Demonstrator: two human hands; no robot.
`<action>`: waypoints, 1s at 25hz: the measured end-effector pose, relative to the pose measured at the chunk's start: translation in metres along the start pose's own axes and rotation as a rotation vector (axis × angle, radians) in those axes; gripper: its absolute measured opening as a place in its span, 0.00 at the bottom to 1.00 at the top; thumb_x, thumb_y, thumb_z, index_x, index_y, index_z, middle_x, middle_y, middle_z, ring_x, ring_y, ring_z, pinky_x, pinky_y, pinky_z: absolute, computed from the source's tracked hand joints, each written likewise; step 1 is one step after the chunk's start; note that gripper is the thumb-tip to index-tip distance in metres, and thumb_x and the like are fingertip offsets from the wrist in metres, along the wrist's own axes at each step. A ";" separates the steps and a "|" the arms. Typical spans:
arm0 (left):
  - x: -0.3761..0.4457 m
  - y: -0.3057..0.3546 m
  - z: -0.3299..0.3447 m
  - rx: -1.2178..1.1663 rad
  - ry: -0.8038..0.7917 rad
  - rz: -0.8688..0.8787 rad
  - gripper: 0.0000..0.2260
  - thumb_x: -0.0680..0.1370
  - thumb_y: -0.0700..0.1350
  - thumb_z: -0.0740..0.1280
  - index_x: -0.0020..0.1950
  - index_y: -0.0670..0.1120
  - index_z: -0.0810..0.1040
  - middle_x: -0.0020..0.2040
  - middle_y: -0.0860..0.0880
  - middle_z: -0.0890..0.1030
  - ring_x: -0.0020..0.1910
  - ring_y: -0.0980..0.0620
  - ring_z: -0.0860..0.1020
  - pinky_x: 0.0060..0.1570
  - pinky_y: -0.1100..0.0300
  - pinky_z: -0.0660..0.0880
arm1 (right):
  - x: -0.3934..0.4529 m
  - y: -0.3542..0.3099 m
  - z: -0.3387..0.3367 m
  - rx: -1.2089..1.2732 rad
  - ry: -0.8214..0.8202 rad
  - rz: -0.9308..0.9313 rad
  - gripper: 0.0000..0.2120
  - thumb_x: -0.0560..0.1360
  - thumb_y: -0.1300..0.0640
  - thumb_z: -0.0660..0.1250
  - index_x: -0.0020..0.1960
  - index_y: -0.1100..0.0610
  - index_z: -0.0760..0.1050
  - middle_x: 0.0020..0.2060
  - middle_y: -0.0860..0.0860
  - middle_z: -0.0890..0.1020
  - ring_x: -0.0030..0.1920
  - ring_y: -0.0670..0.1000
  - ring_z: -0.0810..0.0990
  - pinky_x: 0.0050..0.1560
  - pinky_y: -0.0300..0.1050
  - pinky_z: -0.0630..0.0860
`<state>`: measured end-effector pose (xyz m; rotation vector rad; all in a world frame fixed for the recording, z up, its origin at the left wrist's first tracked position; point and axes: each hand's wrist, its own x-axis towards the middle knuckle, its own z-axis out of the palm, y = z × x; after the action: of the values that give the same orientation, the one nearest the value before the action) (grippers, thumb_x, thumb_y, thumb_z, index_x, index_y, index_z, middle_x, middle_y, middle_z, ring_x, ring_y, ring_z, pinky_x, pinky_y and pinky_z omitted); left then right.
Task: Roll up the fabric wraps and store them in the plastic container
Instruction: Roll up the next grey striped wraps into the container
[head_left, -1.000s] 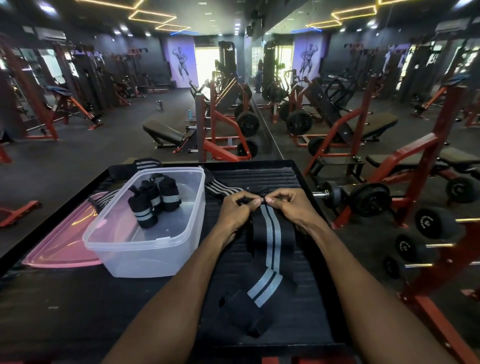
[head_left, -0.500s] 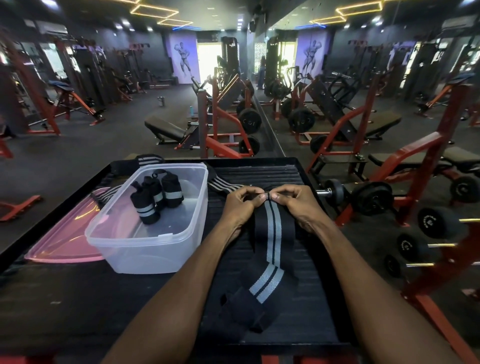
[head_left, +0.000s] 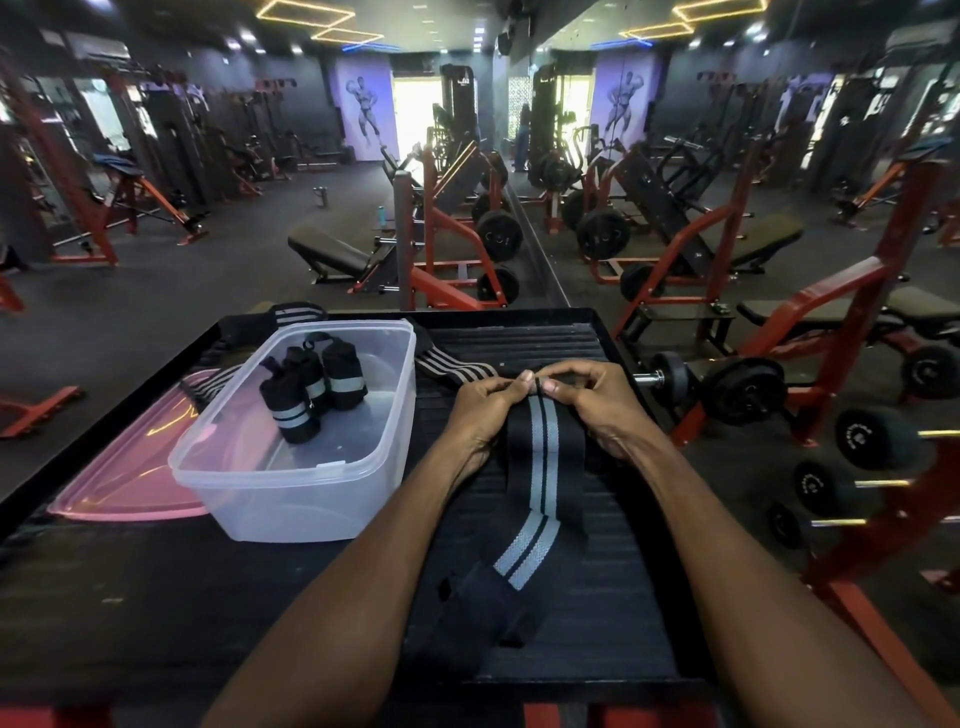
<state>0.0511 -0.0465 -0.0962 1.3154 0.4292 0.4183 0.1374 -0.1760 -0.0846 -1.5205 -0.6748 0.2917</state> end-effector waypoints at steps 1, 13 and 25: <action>0.000 -0.001 -0.001 0.041 0.027 0.019 0.03 0.75 0.43 0.74 0.45 0.43 0.85 0.46 0.42 0.86 0.48 0.47 0.84 0.55 0.53 0.80 | 0.001 0.001 0.000 0.007 -0.009 0.001 0.05 0.72 0.68 0.73 0.47 0.61 0.84 0.48 0.58 0.86 0.53 0.57 0.84 0.61 0.52 0.79; 0.004 -0.002 -0.001 0.021 0.079 0.087 0.02 0.75 0.42 0.74 0.44 0.44 0.85 0.47 0.44 0.86 0.51 0.47 0.84 0.57 0.53 0.79 | 0.004 0.004 0.000 0.018 -0.030 0.018 0.08 0.72 0.67 0.73 0.48 0.58 0.85 0.49 0.56 0.86 0.54 0.53 0.84 0.62 0.52 0.78; 0.007 -0.004 -0.005 0.155 0.074 0.103 0.07 0.71 0.46 0.77 0.46 0.45 0.85 0.45 0.47 0.87 0.49 0.49 0.84 0.53 0.56 0.79 | -0.002 -0.001 0.003 0.009 -0.057 0.042 0.06 0.75 0.65 0.71 0.51 0.63 0.82 0.43 0.53 0.86 0.44 0.45 0.84 0.46 0.39 0.81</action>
<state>0.0545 -0.0394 -0.1021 1.4808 0.4640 0.5297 0.1337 -0.1747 -0.0844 -1.5241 -0.6861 0.3710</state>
